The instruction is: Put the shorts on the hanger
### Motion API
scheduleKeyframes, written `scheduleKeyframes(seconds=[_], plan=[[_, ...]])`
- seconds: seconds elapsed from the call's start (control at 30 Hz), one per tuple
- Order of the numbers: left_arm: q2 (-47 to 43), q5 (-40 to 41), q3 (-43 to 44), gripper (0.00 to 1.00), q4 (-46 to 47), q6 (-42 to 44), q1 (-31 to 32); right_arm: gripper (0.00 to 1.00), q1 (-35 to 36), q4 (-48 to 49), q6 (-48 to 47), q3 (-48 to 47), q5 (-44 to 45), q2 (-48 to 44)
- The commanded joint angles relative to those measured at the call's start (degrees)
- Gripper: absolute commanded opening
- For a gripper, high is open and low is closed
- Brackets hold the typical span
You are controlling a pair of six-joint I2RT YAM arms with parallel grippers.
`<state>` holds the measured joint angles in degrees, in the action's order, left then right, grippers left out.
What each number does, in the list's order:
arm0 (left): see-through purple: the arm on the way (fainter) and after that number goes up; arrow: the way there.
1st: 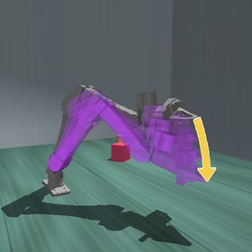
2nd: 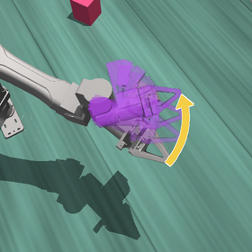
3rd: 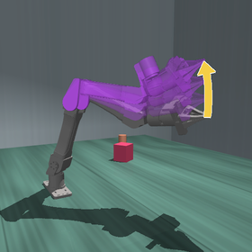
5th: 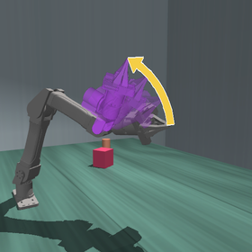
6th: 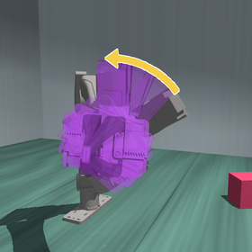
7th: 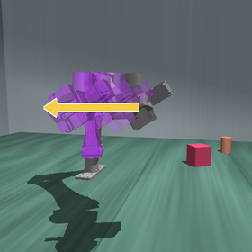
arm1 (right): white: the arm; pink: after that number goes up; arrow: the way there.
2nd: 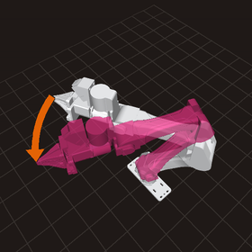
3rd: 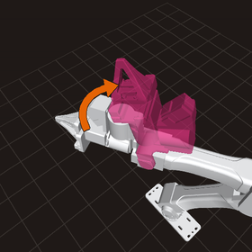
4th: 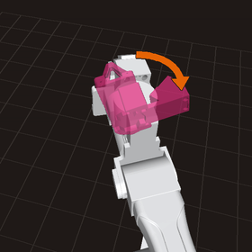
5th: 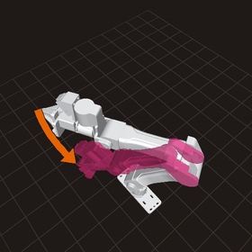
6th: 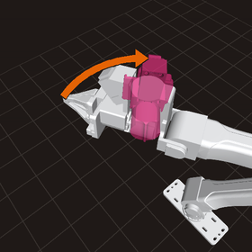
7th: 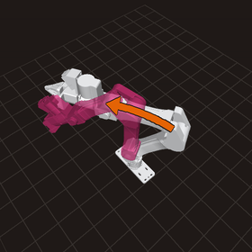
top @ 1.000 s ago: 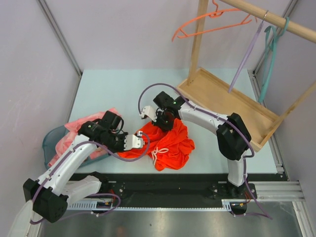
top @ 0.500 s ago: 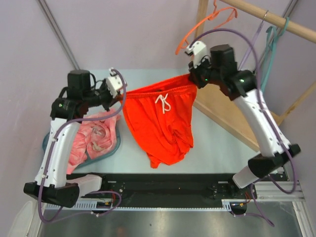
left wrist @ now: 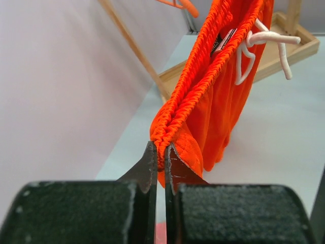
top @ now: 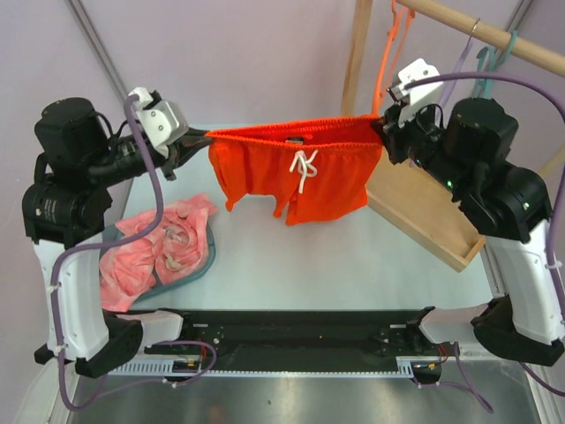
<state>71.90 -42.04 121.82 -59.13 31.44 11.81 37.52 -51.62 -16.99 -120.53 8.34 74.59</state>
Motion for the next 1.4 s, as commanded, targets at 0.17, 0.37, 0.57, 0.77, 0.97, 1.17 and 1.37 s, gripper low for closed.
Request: scheduleKeyframes(seconds=[0.17,0.37,0.57,0.77,0.97,1.17,1.37], plan=[[-5.37,1.52,0.35,0.0,-5.02,-2.87,0.4,0.0,2.03,-4.98,3.46,-5.23,5.91,-3.84],[-3.78,2.93,-9.1,0.0,-4.51,-1.83,0.4,0.0,3.62,-1.41,4.17,4.92,10.73,-2.6],[-4.76,6.44,-29.96,0.0,5.77,1.77,0.4,0.0,1.34,14.76,1.09,30.51,11.44,-5.68],[-2.12,8.64,-37.96,0.0,14.21,2.75,0.32,0.0,-6.92,22.07,-0.76,33.78,7.57,-0.59],[1.13,13.39,-39.39,0.0,26.25,-2.16,0.23,0.0,-8.07,30.41,-6.29,34.4,7.04,3.1],[5.36,10.68,-35.51,0.0,23.81,0.88,0.23,0.0,-8.16,26.85,-4.56,34.04,5.91,4.16],[-0.95,5.66,-48.41,0.0,12.47,12.32,0.58,0.0,-7.99,16.38,1.43,43.7,-2.69,-0.05]])
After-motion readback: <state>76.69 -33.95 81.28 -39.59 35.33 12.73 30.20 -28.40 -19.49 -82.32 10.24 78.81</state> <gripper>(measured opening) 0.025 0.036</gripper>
